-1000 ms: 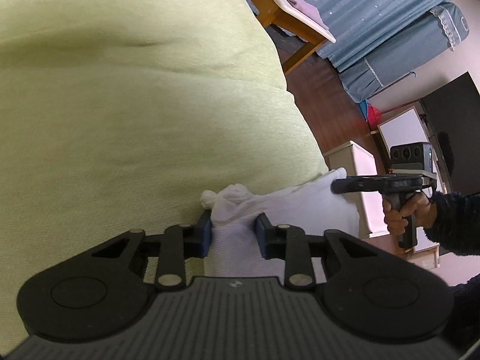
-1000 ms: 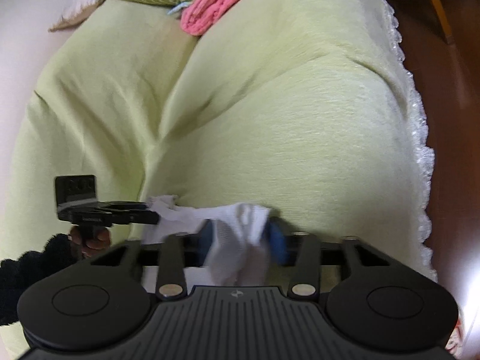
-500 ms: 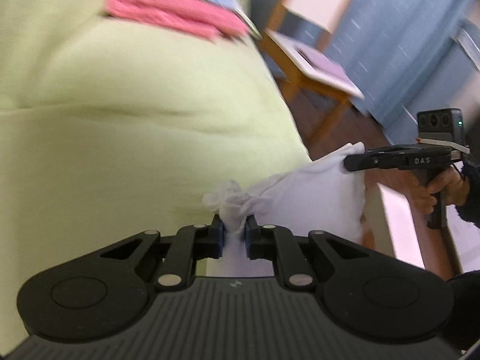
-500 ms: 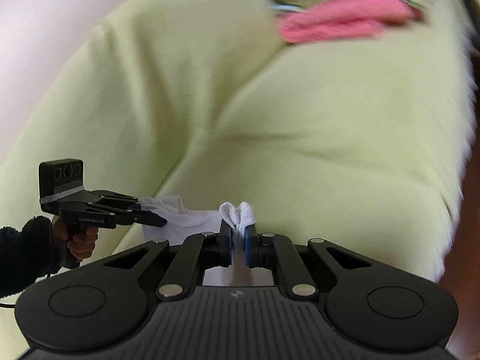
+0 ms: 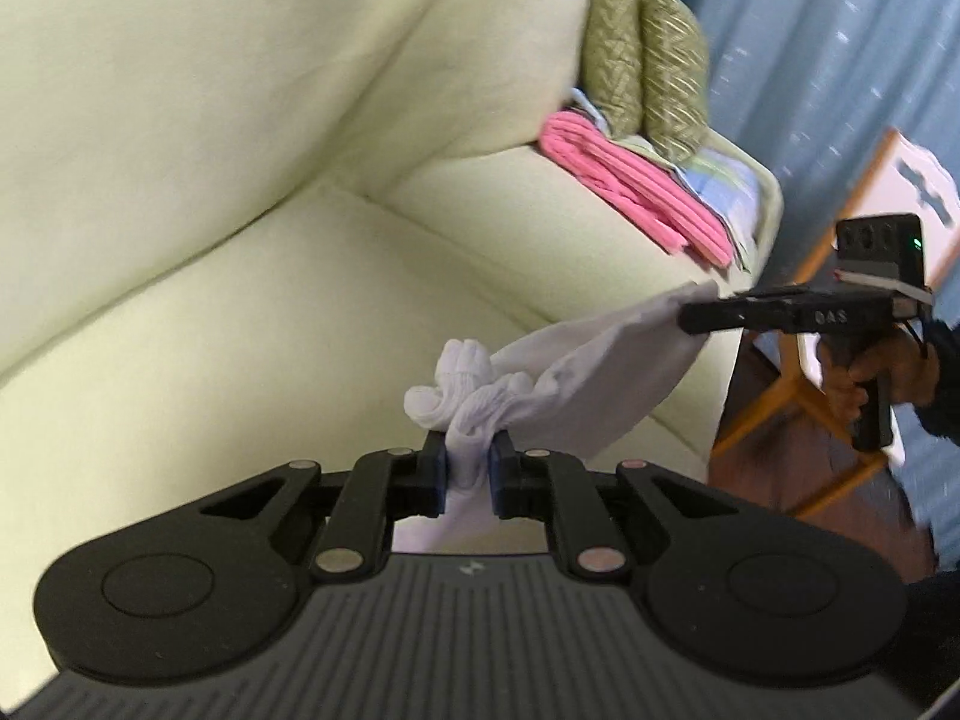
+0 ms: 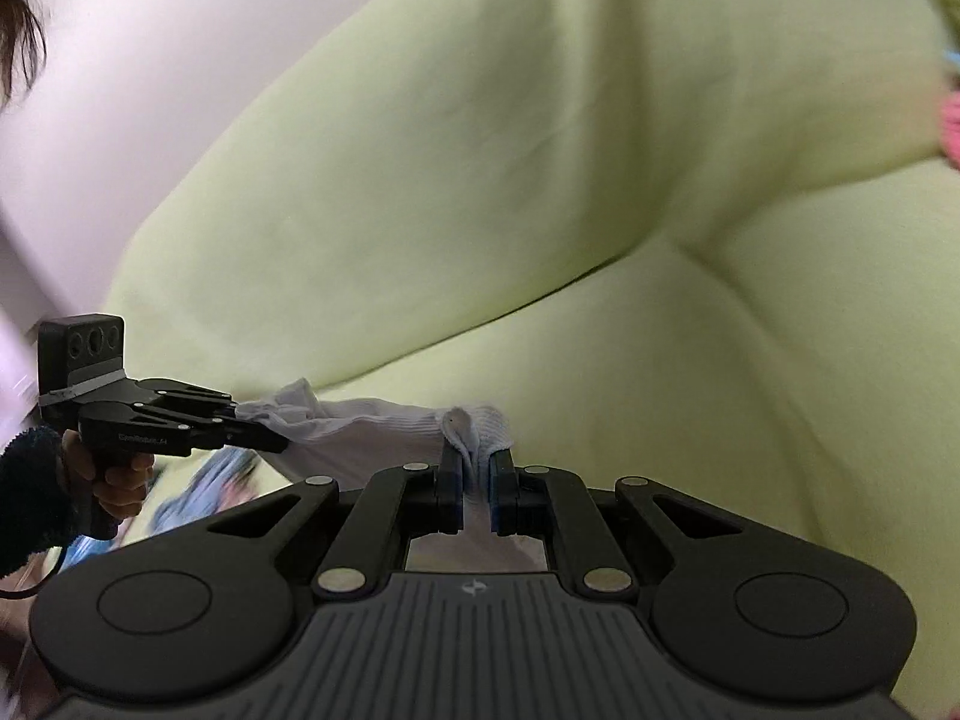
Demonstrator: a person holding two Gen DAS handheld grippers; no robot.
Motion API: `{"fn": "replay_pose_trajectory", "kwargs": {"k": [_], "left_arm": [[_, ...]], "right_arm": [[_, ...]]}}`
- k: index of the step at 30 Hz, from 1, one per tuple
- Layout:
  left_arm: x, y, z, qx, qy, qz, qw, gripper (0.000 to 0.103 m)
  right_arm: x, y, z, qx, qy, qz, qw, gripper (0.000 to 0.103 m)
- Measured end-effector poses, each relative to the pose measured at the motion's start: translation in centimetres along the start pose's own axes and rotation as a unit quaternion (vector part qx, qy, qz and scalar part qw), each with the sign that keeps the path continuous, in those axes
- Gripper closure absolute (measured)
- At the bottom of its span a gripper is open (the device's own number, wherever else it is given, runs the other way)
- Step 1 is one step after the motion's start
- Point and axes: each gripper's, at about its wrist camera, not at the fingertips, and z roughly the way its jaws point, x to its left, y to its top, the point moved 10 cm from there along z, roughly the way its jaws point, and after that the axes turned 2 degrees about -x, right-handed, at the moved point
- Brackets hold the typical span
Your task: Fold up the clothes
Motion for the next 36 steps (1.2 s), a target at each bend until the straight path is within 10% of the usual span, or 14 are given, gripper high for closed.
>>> {"fn": "replay_pose_trajectory", "kwargs": {"k": [10,23,28,32,36], "left_arm": [[2.9,-8.0,4.7,0.029,0.055,-0.142,0.9879,0.093],[9.4,-8.4,10.0,0.005,0.075,-0.136,0.9879,0.093],[9.6,-7.7,8.1,-0.015,0.116,-0.15,0.9817,0.086],[8.0,-7.4,3.0,-0.03,0.171,-0.114,0.9782,0.087],[1.6,-9.7,1.0,0.009,0.195,0.041,0.98,0.084]], "right_arm": [[-3.4,-4.5,5.5,0.168,0.035,0.006,0.985,0.095],[-9.1,-7.0,16.6,0.201,0.005,-0.029,0.979,0.093],[-10.0,-6.4,14.0,0.169,-0.074,0.015,0.983,0.043],[-8.7,-5.6,8.3,0.108,-0.161,-0.084,0.977,0.044],[-1.8,-11.0,4.2,0.13,-0.117,-0.298,0.938,0.048]]}}
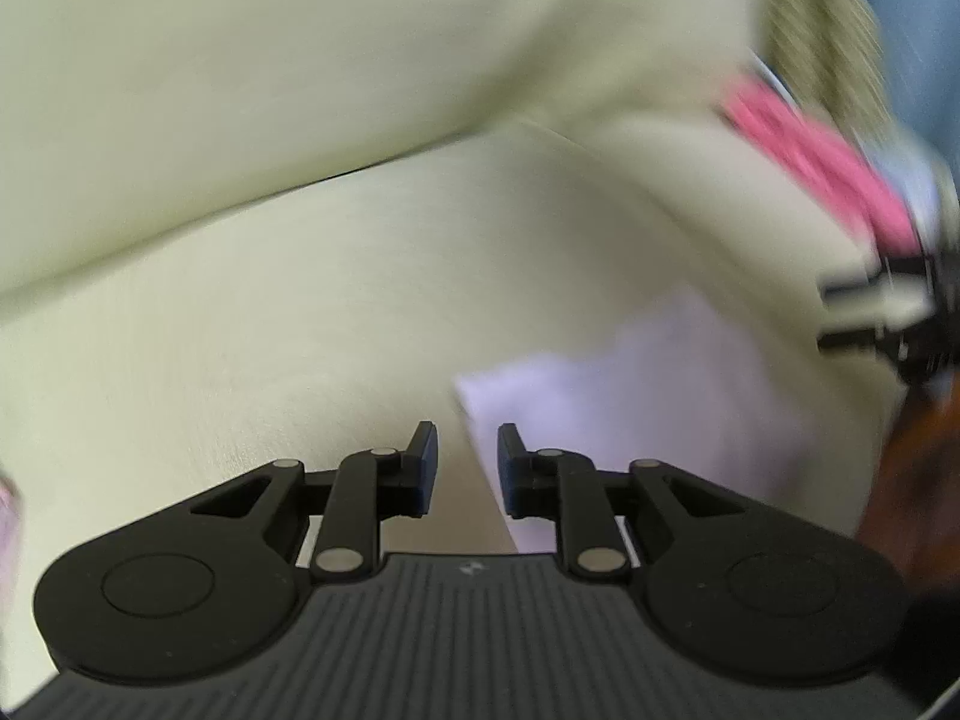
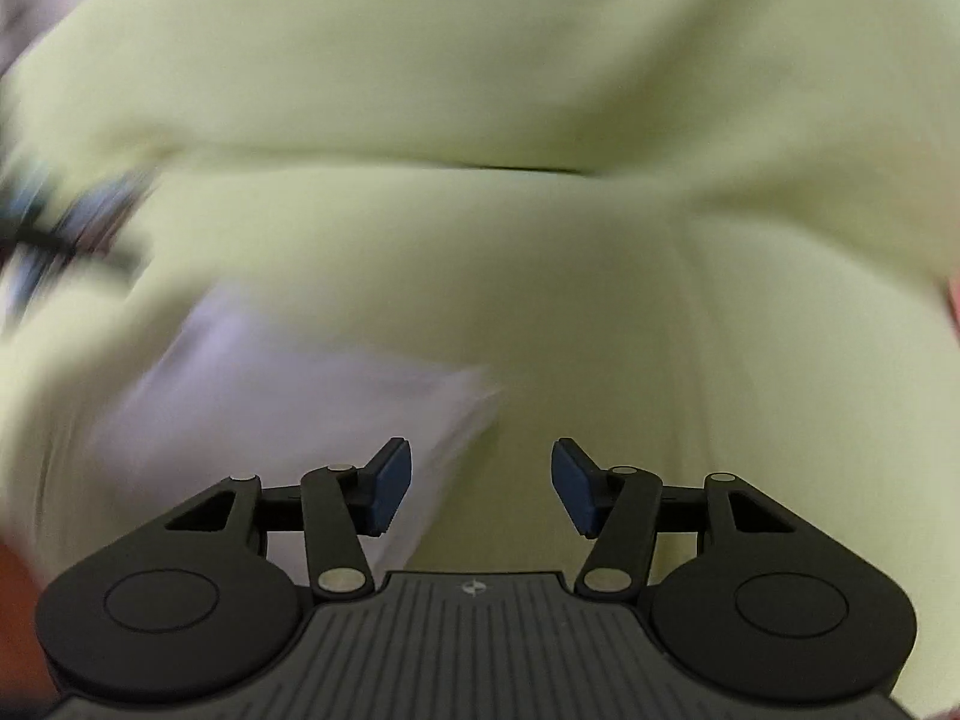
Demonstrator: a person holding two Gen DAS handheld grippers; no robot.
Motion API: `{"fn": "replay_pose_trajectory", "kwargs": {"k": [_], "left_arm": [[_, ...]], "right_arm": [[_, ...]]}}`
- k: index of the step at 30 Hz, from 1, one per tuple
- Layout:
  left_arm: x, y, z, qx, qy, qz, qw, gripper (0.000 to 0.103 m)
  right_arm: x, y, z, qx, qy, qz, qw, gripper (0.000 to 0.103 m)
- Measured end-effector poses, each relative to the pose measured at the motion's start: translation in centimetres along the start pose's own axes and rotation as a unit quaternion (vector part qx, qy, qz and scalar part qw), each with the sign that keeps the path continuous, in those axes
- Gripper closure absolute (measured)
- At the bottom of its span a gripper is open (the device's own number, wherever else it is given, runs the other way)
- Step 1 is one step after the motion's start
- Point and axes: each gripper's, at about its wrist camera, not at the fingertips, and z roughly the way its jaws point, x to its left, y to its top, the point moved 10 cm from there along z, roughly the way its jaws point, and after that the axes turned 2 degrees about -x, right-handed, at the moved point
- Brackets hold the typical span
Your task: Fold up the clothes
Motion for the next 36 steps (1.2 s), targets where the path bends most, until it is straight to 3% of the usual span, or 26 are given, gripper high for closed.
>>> {"fn": "replay_pose_trajectory", "kwargs": {"k": [2,5,9,11,15,16,17,20,22,23,25,26,29,31,33,35,36], "left_arm": [[-4.1,-1.8,-0.5,0.006,0.001,0.102,0.9947,0.083],[-8.2,-5.4,0.0,0.012,0.01,0.238,0.9711,0.079],[-11.7,-9.1,1.9,0.005,0.059,0.385,0.9211,0.074],[-12.7,-10.5,2.7,-0.002,0.092,0.439,0.8936,0.073],[-12.8,-11.2,3.2,-0.039,0.178,0.5,0.8468,0.065],[-12.5,-11.2,3.4,-0.038,0.194,0.504,0.841,0.065],[-12.3,-11.3,3.7,-0.033,0.201,0.501,0.8411,0.069],[-11.8,-11.9,4.7,-0.025,0.213,0.514,0.8307,0.092],[-11.6,-11.9,4.9,-0.02,0.216,0.515,0.829,0.095],[-11.6,-11.7,4.8,-0.018,0.215,0.509,0.8331,0.095],[-12.1,-11.2,3.7,-0.017,0.2,0.489,0.8485,0.095],[-12.3,-11.1,3.2,-0.019,0.193,0.486,0.8521,0.095],[-12.9,-10.7,1.7,-0.023,0.169,0.462,0.8703,0.095],[-12.9,-10.7,1.6,-0.019,0.158,0.438,0.8846,0.095],[-12.8,-11.2,2.1,-0.008,0.151,0.419,0.8954,0.094],[-12.8,-11.5,2.0,-0.002,0.155,0.407,0.9003,0.092],[-12.9,-11.5,1.4,0.0,0.153,0.398,0.9046,0.091]], "right_arm": [[4.2,-2.5,-0.7,0.003,0.012,-0.115,0.993,0.052],[8.2,-5.9,-0.1,-0.015,0.011,-0.252,0.968,0.053],[9.8,-8.9,1.9,-0.05,-0.007,-0.359,0.932,0.058],[10.1,-9.3,2.7,-0.073,-0.041,-0.405,0.911,0.058],[10.5,-10.3,3.3,-0.11,-0.098,-0.449,0.881,0.057],[10.8,-10.5,3.4,-0.119,-0.114,-0.466,0.869,0.057],[11.0,-10.7,3.6,-0.122,-0.129,-0.479,0.859,0.057],[11.8,-10.9,4.3,-0.106,-0.151,-0.481,0.857,0.065],[12.1,-11.3,4.8,-0.099,-0.162,-0.5,0.845,0.088],[12.0,-11.4,4.9,-0.098,-0.167,-0.505,0.841,0.087],[11.7,-11.3,4.5,-0.094,-0.16,-0.488,0.853,0.089],[11.4,-11.2,4.2,-0.092,-0.157,-0.484,0.856,0.089],[9.9,-10.7,3.5,-0.086,-0.159,-0.491,0.852,0.09],[9.0,-10.8,3.6,-0.069,-0.149,-0.492,0.855,0.099],[8.8,-11.2,3.9,-0.059,-0.139,-0.494,0.856,0.098],[8.8,-11.5,4.0,-0.05,-0.132,-0.483,0.864,0.086],[8.7,-11.4,3.5,-0.049,-0.134,-0.47,0.871,0.073]]}}
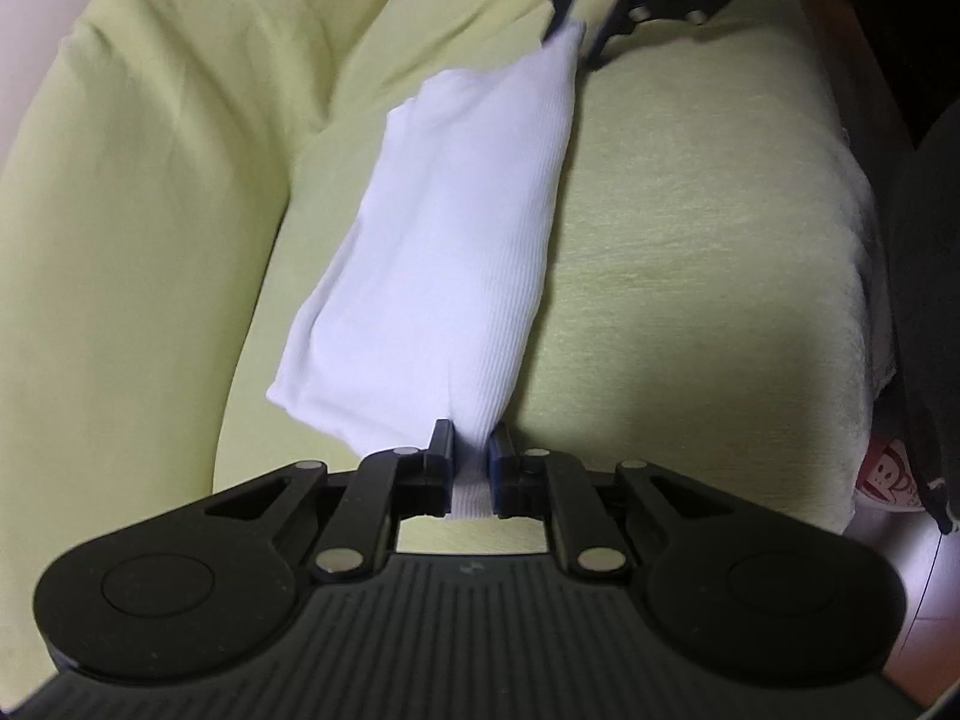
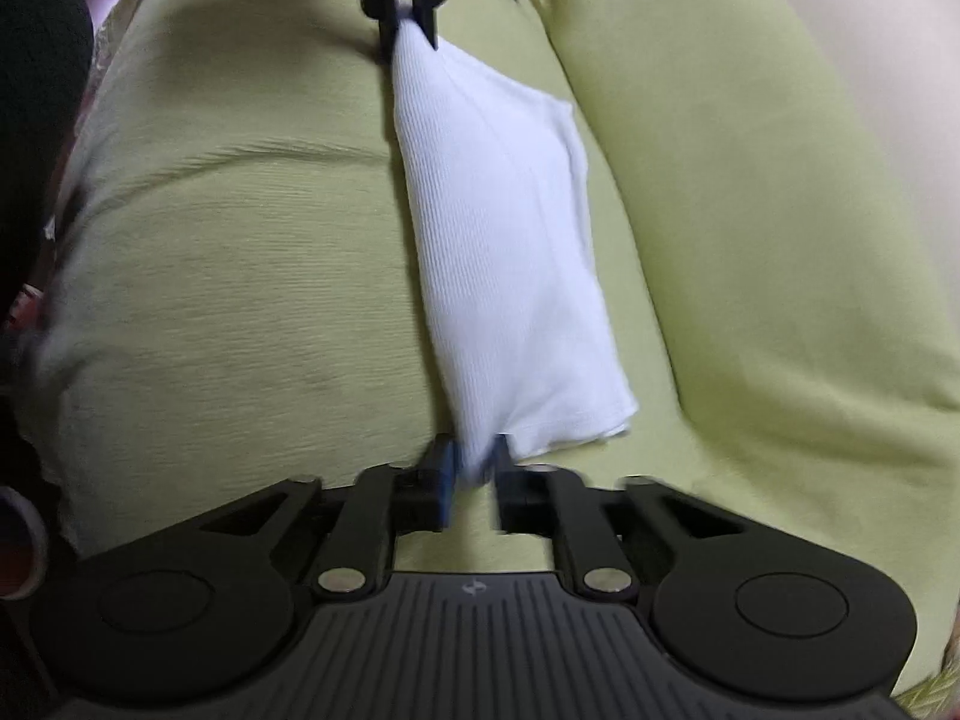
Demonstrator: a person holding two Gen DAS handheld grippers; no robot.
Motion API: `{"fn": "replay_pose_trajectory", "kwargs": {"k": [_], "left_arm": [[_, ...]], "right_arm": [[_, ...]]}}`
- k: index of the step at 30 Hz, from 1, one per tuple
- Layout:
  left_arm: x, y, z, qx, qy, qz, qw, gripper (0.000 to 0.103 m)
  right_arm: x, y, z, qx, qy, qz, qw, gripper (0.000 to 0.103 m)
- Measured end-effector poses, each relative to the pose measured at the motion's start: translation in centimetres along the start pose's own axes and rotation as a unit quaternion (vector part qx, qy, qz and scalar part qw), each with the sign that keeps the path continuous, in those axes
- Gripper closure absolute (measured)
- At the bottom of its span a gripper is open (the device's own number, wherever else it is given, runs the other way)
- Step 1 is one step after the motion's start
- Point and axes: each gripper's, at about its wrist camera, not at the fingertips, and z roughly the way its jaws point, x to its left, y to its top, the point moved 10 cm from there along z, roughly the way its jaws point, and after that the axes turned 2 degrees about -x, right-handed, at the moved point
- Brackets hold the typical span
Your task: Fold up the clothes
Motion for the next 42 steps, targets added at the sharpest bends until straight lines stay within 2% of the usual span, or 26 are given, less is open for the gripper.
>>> {"fn": "replay_pose_trajectory", "kwargs": {"k": [1,4,6,7,8,9,10,11,14,15,16,17,19,20,21,24,25,26,28,30,32,33,34,38,39,42], "left_arm": [[0.3,0.0,-0.9,0.0,-0.011,-0.02,0.9997,0.09],[2.2,-0.1,-4.1,-0.015,-0.056,-0.11,0.9922,0.09],[4.1,0.9,-5.7,-0.044,-0.068,-0.176,0.981,0.089],[5.2,1.8,-5.9,-0.064,-0.073,-0.211,0.9726,0.089],[6.3,2.8,-5.8,-0.084,-0.078,-0.245,0.9628,0.09],[7.1,3.8,-5.0,-0.1,-0.08,-0.277,0.9523,0.091],[7.9,4.6,-4.1,-0.112,-0.083,-0.309,0.9409,0.095],[8.4,5.2,-2.8,-0.114,-0.087,-0.34,0.9296,0.1],[8.6,5.7,1.6,-0.098,-0.116,-0.418,0.8956,0.103],[8.2,5.5,3.0,-0.082,-0.122,-0.436,0.8878,0.103],[7.3,4.8,4.1,-0.058,-0.121,-0.444,0.8858,0.103],[6.6,4.2,5.0,-0.046,-0.115,-0.451,0.8841,0.103],[6.1,3.3,5.0,-0.052,-0.089,-0.45,0.8869,0.103],[6.0,2.9,4.8,-0.052,-0.079,-0.45,0.8881,0.103],[6.1,2.4,4.4,-0.049,-0.073,-0.455,0.886,0.103],[7.1,1.0,3.0,-0.046,-0.068,-0.485,0.8705,0.103],[7.7,1.0,2.8,-0.051,-0.06,-0.492,0.8673,0.103],[8.0,0.8,2.6,-0.052,-0.053,-0.496,0.865,0.101],[8.0,0.0,3.3,-0.03,-0.043,-0.507,0.8605,0.1],[7.9,-0.6,3.4,-0.007,-0.04,-0.524,0.851,0.1],[7.9,-1.2,3.2,0.016,-0.034,-0.538,0.8422,0.099],[8.2,-1.1,2.6,0.029,-0.023,-0.541,0.8403,0.099],[8.3,-0.9,2.0,0.045,-0.013,-0.545,0.8373,0.098],[8.4,-0.1,-1.2,0.088,0.007,-0.561,0.8232,0.076],[8.1,0.2,-2.1,0.093,0.012,-0.562,0.8217,0.075],[6.9,1.0,-4.9,0.103,0.019,-0.564,0.819,0.072]], "right_arm": [[-0.5,-0.2,-0.7,0.003,0.002,0.026,1.0,0.065],[-3.1,-0.6,-3.6,0.0,0.015,0.159,0.987,0.064],[-5.4,-0.2,-5.2,-0.029,0.029,0.273,0.961,0.065],[-6.6,0.5,-5.7,-0.055,0.041,0.337,0.939,0.069],[-7.8,1.3,-5.8,-0.085,0.063,0.405,0.908,0.077],[-8.7,2.0,-5.2,-0.111,0.092,0.469,0.871,0.099],[-9.5,2.6,-4.2,-0.13,0.122,0.528,0.83,0.103],[-10.2,3.1,-3.1,-0.145,0.146,0.58,0.789,0.103],[-9.9,3.5,2.0,-0.144,0.182,0.688,0.687,0.103],[-8.9,3.6,3.5,-0.133,0.192,0.72,0.653,0.103],[-8.0,2.5,4.9,-0.113,0.194,0.746,0.627,0.103],[-7.2,1.5,6.1,-0.096,0.193,0.765,0.607,0.103],[-6.1,0.4,6.5,-0.099,0.192,0.773,0.597,0.103],[-6.0,0.2,6.4,-0.104,0.192,0.773,0.596,0.103],[-6.1,-0.1,6.6,-0.105,0.194,0.775,0.592,0.103],[-7.4,-0.5,6.2,-0.12,0.197,0.798,0.557,0.103],[-8.2,-0.5,5.5,-0.132,0.19,0.8,0.553,0.101],[-8.7,-0.7,5.3,-0.134,0.178,0.797,0.561,0.1],[-8.3,-1.5,6.1,-0.103,0.164,0.794,0.576,0.101],[-7.1,-2.7,7.6,-0.075,0.151,0.793,0.586,0.103],[-7.5,-3.0,7.0,-0.075,0.144,0.798,0.581,0.103],[-8.0,-2.9,6.4,-0.071,0.134,0.797,0.585,0.095],[-8.6,-2.9,5.5,-0.069,0.12,0.79,0.597,0.088],[-10.5,-1.0,1.7,-0.062,0.061,0.74,0.667,0.064],[-10.8,-0.6,0.8,-0.052,0.045,0.729,0.681,0.056],[-10.5,-0.4,-2.5,-0.025,0.018,0.71,0.704,0.043]]}}
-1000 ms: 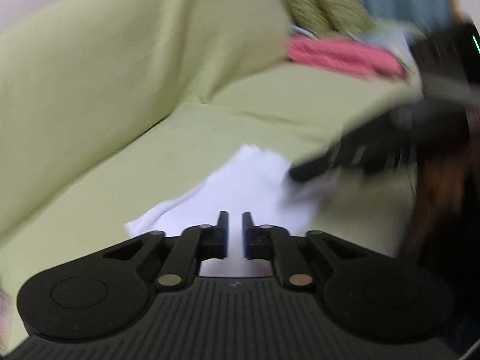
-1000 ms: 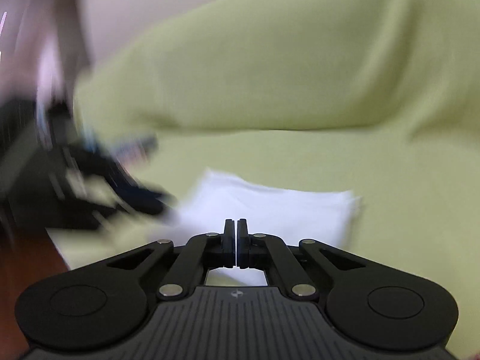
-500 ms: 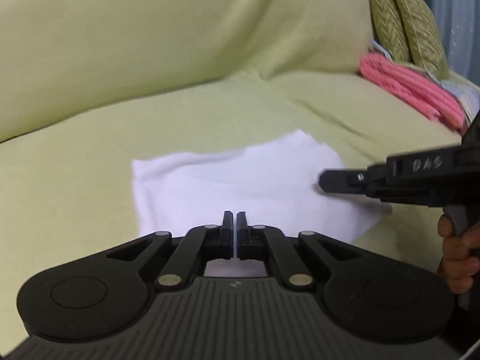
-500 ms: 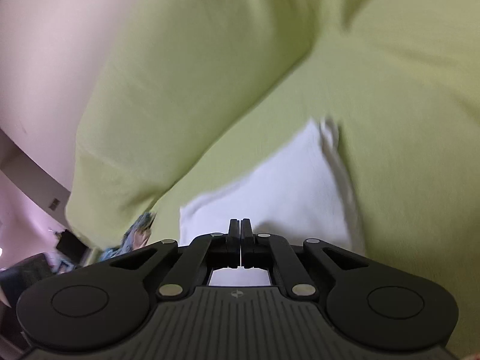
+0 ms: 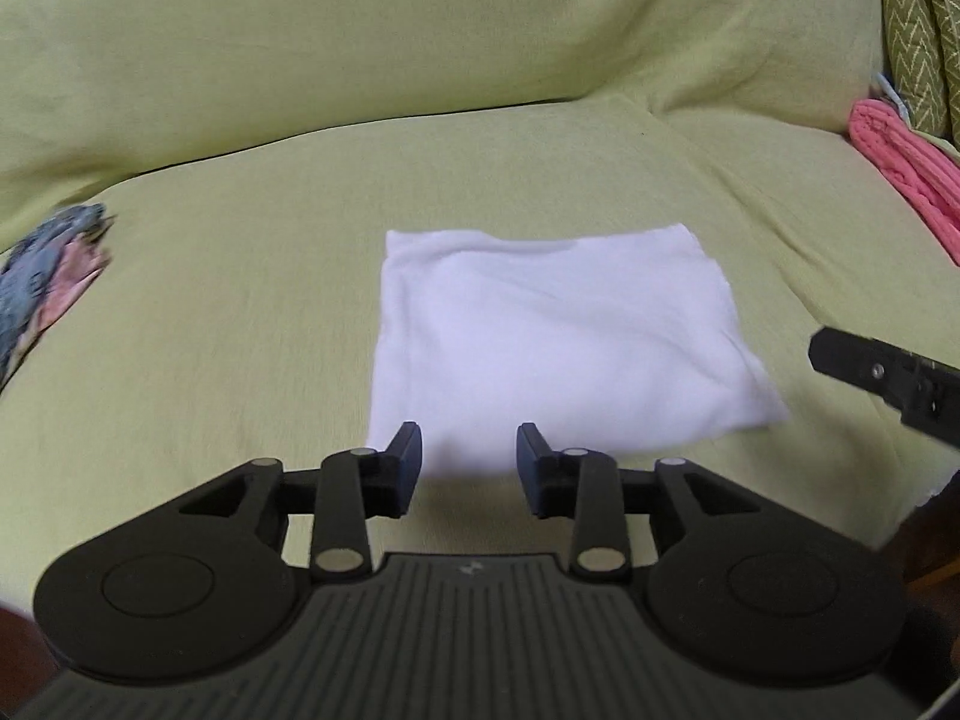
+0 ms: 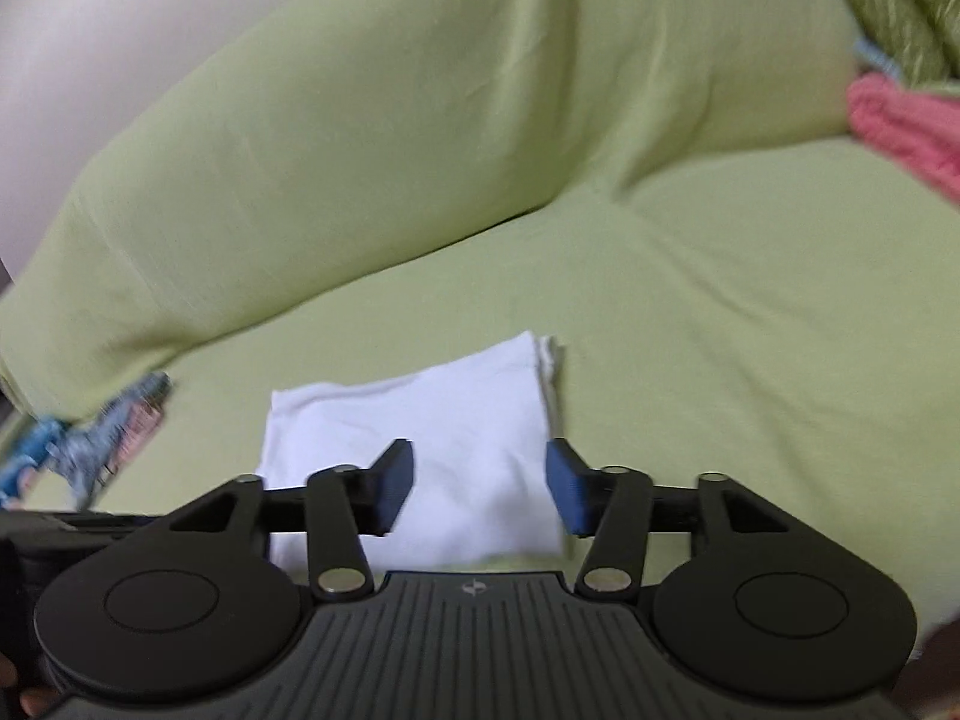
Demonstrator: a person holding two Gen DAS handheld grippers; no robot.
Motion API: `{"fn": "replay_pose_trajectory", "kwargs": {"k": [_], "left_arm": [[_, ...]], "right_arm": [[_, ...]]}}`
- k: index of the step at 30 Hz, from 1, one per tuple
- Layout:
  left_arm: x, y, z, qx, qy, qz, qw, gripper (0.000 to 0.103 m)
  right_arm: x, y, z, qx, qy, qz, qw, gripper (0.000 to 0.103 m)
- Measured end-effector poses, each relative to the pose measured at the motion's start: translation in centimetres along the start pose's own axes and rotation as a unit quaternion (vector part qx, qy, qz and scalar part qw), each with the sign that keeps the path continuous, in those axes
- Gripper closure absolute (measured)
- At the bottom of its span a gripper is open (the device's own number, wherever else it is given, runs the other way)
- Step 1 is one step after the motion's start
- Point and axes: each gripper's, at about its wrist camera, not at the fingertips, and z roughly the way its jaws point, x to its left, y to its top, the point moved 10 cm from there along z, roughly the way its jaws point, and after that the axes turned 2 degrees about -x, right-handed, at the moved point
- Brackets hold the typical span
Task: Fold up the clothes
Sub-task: 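Open both grippers and pull back from the folded white tank top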
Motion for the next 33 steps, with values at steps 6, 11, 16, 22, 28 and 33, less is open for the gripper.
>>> {"fn": "replay_pose_trajectory", "kwargs": {"k": [6,11,16,22,28,33], "left_arm": [[-2.3,-2.0,-4.5,-0.011,-0.004,0.014,0.9998,0.058],[-2.9,-3.7,-7.3,-0.024,0.005,0.021,0.9995,0.044],[-2.8,-5.3,-9.0,-0.026,0.015,0.021,0.9993,0.04],[-2.0,-6.9,-10.9,-0.026,0.018,0.013,0.9994,0.033],[-1.1,-7.4,-12.3,-0.039,0.027,0.004,0.9989,0.029],[-1.2,-7.6,-13.1,-0.046,0.026,0.006,0.9986,0.026]], "right_arm": [[-0.3,-2.2,-6.4,0.012,-0.029,-0.032,0.999,0.03],[0.0,-4.8,-9.6,0.023,-0.041,-0.037,0.998,0.021],[0.8,-5.8,-12.2,0.019,-0.043,-0.05,0.998,0.017],[1.6,-6.5,-13.8,0.019,-0.042,-0.055,0.997,0.016],[2.1,-6.3,-15.0,0.021,-0.048,-0.066,0.996,0.015],[2.2,-6.5,-15.9,0.019,-0.057,-0.07,0.996,0.012]]}}
